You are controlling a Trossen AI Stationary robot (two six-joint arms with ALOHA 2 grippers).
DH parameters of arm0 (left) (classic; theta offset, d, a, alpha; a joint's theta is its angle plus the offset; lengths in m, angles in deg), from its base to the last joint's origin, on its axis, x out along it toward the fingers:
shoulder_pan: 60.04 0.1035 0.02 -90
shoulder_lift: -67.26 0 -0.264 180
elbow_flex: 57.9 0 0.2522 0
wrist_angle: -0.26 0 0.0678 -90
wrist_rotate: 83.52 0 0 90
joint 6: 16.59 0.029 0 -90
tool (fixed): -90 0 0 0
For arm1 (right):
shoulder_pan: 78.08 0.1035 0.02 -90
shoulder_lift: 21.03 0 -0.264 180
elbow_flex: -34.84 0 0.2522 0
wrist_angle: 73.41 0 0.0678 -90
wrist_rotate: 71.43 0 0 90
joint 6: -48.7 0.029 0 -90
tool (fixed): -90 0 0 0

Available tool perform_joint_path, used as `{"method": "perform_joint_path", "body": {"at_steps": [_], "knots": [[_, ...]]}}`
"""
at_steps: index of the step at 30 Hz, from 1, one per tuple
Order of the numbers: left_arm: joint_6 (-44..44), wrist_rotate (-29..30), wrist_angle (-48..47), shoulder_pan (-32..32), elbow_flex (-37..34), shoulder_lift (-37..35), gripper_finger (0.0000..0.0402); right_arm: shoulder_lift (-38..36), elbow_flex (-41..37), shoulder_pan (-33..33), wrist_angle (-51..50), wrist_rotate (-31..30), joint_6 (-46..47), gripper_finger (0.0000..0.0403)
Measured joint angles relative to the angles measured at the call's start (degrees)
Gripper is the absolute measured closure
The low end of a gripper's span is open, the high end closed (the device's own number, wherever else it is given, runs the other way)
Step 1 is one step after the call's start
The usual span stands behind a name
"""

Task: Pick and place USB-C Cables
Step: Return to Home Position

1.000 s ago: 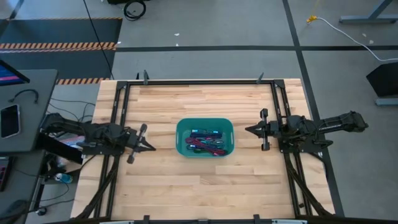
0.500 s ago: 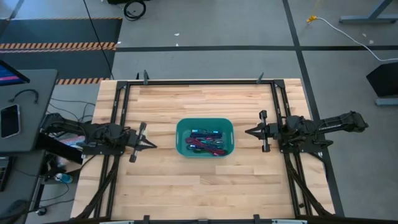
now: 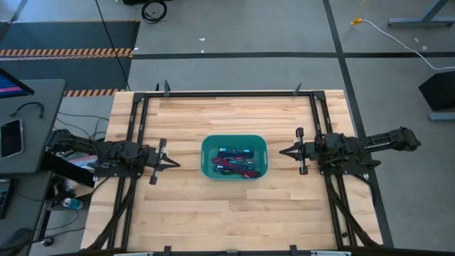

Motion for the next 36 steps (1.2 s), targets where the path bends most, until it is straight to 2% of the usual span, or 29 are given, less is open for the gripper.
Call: {"method": "perform_joint_path", "body": {"at_steps": [7, 36], "knots": [[-0.02, 0.04, 0.00, 0.00, -0.02, 0.00, 0.0382, -0.01, 0.00, 0.00, -0.21, 0.02, 4.85, 0.0391], [-0.04, 0.04, 0.02, 0.00, -0.04, 0.00, 0.0384, 0.00, 0.00, 0.00, -0.10, 0.02, 4.66, 0.0391]]}}
